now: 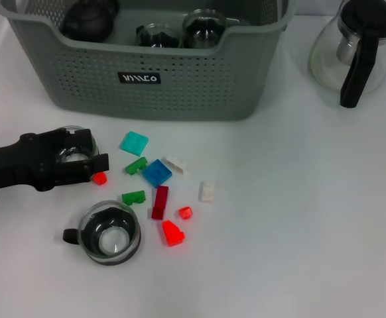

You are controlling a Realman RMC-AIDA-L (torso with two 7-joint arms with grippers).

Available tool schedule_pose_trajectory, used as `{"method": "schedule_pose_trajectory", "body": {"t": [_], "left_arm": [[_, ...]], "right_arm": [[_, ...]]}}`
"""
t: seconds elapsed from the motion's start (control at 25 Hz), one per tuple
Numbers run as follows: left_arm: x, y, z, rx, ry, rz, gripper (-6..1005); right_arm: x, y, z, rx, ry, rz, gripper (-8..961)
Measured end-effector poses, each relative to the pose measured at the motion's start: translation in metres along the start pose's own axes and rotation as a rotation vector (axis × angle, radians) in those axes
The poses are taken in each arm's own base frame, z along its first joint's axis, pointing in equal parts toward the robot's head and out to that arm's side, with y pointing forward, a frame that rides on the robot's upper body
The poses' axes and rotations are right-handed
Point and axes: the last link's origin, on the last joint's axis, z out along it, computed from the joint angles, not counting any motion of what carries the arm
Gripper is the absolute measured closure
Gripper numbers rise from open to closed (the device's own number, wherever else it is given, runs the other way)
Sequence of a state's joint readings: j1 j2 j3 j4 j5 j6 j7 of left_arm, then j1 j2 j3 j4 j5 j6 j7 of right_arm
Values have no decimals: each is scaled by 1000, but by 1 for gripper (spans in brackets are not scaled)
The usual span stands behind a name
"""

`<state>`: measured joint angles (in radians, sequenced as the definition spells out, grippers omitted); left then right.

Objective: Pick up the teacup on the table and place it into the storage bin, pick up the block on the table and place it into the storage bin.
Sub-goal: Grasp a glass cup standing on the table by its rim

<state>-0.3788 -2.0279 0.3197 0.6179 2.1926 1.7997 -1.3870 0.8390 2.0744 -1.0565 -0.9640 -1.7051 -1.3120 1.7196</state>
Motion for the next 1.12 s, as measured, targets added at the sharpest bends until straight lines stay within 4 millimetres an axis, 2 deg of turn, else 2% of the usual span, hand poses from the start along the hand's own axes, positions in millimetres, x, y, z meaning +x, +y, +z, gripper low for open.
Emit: {"method": "schedule_pose_trajectory", "body": {"t": [0.2,0.4,0.56,0.8,0.88,1.0,1.12], "left_arm": [[1,-1,-1,5,0,4,158],[4,-5,1,17,-2,3,158],[6,-6,-1,23,-6,-10,158],[17,-4,-17,-6,-37,-28,158],[25,-1,-27,-18,-50,-22,158],[47,0,-44,9,-97,-10,158],[73,-2,-52,83,-189,-44,158]], "right_arm": [[40,30,-56,-158,-152,16,185],[90,63,-85,-250,-79,49,187],[126,73,-96,-241,67,108,188],[149,73,-93,-191,159,125,190],[161,72,-87,-175,218,134,191],[167,73,-85,-178,230,126,192],[168,73,-84,-177,220,114,192]]}}
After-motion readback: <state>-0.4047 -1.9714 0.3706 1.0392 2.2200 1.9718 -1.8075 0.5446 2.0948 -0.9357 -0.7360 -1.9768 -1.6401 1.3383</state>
